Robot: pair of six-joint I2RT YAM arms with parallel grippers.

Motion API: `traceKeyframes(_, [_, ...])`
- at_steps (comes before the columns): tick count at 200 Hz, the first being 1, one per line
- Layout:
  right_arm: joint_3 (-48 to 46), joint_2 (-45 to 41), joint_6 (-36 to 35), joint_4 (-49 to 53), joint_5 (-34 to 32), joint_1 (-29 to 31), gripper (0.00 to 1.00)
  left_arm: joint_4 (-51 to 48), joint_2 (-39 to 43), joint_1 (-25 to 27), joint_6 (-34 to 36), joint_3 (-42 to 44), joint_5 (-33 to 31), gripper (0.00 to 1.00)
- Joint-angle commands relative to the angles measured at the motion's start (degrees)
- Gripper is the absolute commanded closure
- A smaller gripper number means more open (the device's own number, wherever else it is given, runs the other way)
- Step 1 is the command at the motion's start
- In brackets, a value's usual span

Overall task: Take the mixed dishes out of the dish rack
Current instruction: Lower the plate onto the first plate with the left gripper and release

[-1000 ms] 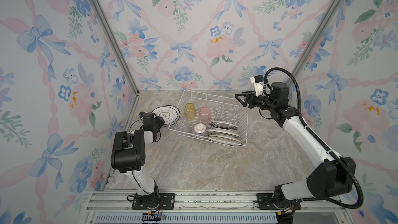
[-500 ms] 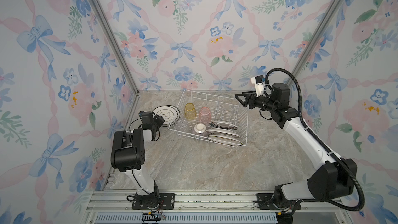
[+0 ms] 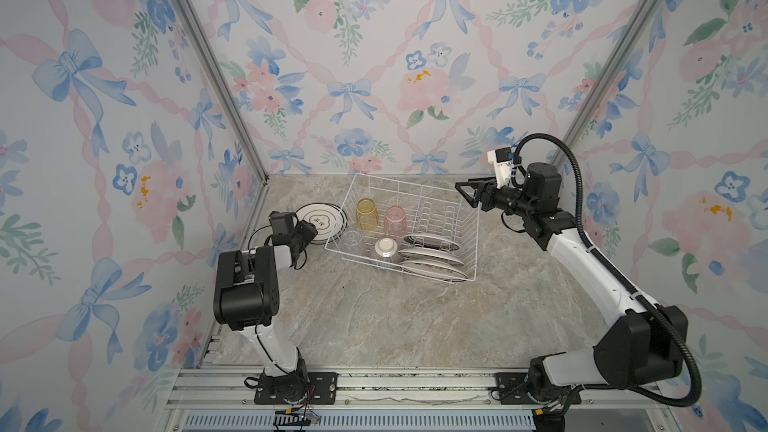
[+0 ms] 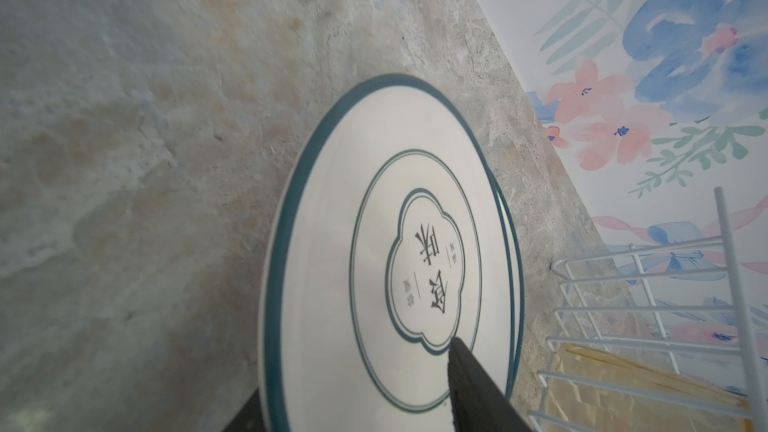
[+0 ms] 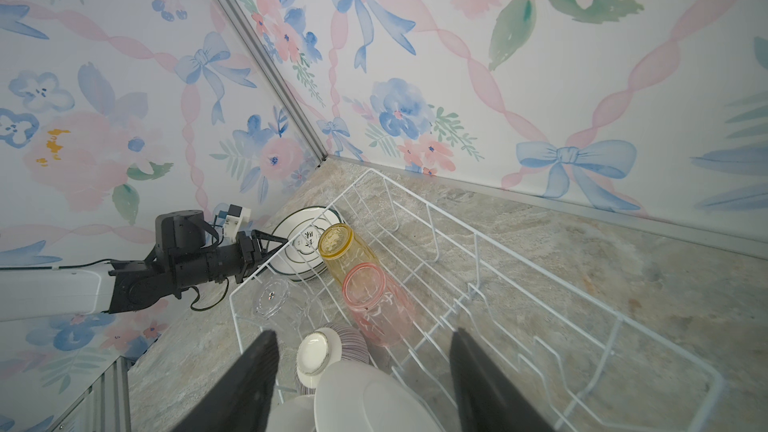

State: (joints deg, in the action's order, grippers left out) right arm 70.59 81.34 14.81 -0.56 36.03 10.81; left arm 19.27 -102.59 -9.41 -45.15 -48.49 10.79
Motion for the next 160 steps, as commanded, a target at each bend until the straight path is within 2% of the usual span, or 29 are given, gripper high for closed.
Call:
traceKeyframes(1, [-1.25, -1.45, 1.54, -3.46, 1.84, -0.84, 0.32, -6.7, 0.24, -0.52, 2.14, -0.25, 0.32, 0.45])
traceKeyframes(160, [-3.83, -1.55, 4.77, -8.77, 4.5, -2.11, 0.32, -20.86, 2.15, 0.38, 6.48, -12.48, 0.99, 0.45])
